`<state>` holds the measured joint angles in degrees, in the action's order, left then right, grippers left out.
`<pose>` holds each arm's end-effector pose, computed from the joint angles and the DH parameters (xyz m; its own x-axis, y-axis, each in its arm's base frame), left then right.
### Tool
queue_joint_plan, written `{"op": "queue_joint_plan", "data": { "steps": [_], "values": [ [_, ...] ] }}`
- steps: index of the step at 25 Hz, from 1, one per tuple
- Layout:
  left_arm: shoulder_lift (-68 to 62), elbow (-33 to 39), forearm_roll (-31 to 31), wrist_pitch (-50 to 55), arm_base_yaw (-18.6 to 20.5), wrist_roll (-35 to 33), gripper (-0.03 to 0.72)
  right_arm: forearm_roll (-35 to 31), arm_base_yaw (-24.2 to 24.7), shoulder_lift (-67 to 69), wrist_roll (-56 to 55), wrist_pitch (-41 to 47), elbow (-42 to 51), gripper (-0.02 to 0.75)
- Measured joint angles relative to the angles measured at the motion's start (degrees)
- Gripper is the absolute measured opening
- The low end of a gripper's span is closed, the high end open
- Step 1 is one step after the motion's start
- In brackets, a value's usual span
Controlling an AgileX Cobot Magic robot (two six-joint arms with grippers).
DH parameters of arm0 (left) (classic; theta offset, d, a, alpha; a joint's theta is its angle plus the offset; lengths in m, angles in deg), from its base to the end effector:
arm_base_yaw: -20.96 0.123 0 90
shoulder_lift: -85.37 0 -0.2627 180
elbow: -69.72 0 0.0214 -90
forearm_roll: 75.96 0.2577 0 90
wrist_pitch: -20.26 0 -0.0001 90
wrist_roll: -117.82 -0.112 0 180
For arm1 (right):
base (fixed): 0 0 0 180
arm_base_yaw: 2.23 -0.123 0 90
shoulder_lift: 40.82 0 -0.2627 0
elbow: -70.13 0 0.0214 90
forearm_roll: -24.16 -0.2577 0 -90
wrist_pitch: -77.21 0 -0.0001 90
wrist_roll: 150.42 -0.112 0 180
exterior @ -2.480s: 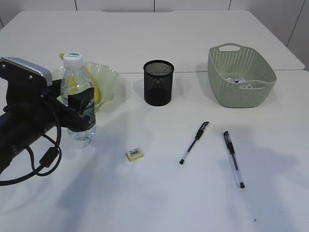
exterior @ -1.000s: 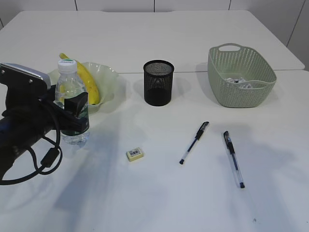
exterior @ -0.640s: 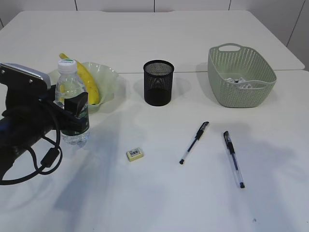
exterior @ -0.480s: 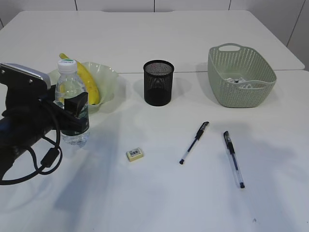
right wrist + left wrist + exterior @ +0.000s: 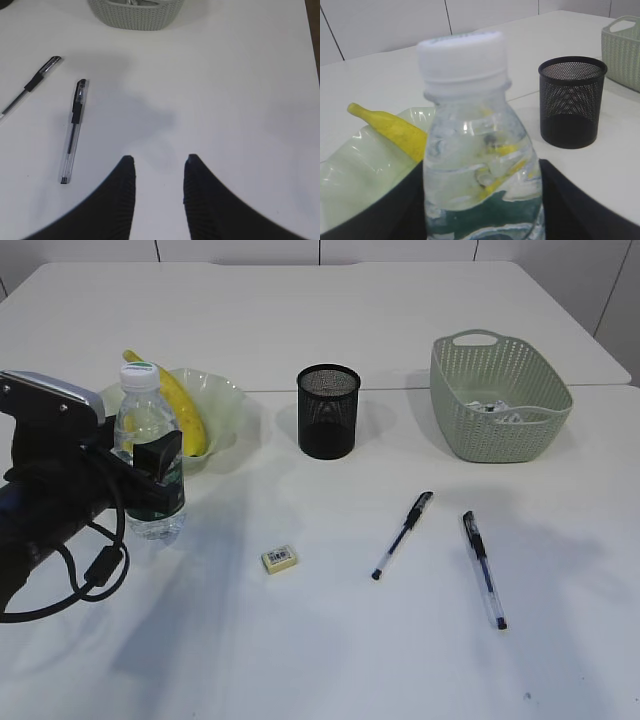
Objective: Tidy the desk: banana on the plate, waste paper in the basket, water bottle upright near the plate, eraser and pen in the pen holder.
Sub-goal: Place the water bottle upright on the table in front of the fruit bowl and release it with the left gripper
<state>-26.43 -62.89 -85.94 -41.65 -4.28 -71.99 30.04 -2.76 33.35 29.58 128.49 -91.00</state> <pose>0.2957 -0.1205 0.1188 -0.0947 0.1413 -0.9854 0.2939 0.9497 0.1079 0.2522 -0.0066 0.2929 -0.8115 -0.0716 -0.5800 -0.0146 0.9946 -0.1023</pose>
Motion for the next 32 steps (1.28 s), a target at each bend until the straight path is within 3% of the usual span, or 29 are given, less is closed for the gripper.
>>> {"op": "queue_joint_plan", "data": {
  "steps": [16,24,32],
  "values": [
    [0.0,0.0,-0.4,0.0,0.0,0.0,0.415,0.9,0.0,3.2,0.0,-6.6,0.0,0.251],
    [0.0,0.0,-8.9,0.0,0.0,-1.2,0.415,1.8,0.0,3.2,0.0,-7.0,0.0,0.251],
    [0.0,0.0,-9.8,0.0,1.0,-4.0,0.415,1.9,0.0,3.2,0.0,-7.0,0.0,0.251]
  ]
}}
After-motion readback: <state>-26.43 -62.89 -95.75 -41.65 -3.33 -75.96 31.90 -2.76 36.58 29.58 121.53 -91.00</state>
